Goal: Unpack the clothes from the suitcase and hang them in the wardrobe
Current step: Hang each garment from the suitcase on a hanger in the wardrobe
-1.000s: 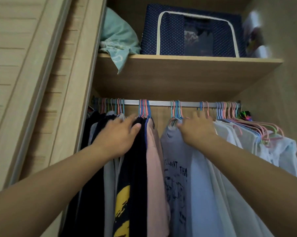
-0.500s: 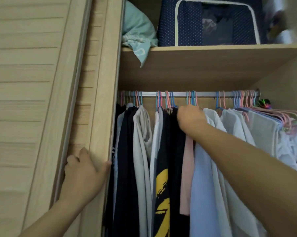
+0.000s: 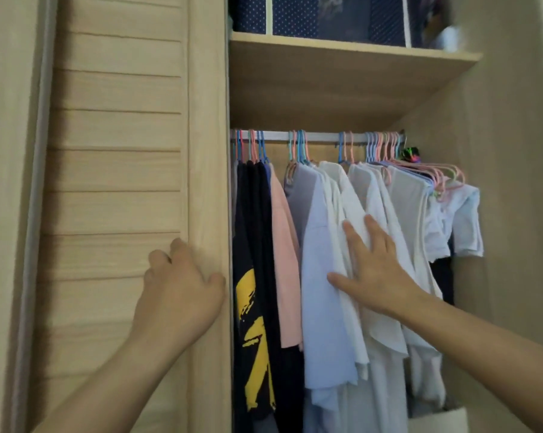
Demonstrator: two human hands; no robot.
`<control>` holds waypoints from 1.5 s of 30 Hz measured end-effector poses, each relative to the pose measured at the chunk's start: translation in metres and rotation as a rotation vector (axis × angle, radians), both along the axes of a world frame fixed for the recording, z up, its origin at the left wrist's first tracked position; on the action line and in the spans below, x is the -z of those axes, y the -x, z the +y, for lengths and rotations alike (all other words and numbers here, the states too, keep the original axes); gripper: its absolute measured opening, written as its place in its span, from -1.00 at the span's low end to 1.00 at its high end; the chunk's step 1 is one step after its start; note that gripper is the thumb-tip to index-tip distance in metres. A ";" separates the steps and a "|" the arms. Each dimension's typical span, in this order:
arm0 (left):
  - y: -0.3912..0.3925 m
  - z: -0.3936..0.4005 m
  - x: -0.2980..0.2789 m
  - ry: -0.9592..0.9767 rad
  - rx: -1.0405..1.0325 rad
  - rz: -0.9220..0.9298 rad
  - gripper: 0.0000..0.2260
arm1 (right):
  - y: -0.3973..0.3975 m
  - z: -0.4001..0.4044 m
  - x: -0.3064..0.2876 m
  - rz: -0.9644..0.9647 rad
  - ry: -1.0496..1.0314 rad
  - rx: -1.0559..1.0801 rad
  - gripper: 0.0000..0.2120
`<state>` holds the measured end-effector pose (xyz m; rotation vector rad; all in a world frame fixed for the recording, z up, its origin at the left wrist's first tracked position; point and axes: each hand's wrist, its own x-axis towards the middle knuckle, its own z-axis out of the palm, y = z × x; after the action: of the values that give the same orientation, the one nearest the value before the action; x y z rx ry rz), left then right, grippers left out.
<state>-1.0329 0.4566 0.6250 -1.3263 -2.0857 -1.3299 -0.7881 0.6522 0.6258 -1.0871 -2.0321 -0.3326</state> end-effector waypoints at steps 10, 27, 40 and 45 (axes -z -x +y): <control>-0.083 0.048 0.020 -0.039 0.310 0.037 -0.23 | -0.039 0.007 0.044 -0.143 0.112 -0.182 -0.24; -0.260 0.151 0.114 -0.086 0.453 0.136 -0.65 | -0.282 -0.017 0.121 0.137 -0.175 0.260 -0.51; -0.404 0.215 0.224 0.174 0.708 -0.479 -0.32 | -0.401 0.011 0.239 0.252 0.977 -0.123 -0.17; -0.398 0.236 0.239 0.137 0.680 -0.465 -0.35 | -0.383 0.028 0.244 0.376 0.999 -0.258 -0.09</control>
<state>-0.6346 0.6924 0.3859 -2.0721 -2.1126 -1.9457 -0.4050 0.6802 0.3823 -1.2755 -1.9394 1.0487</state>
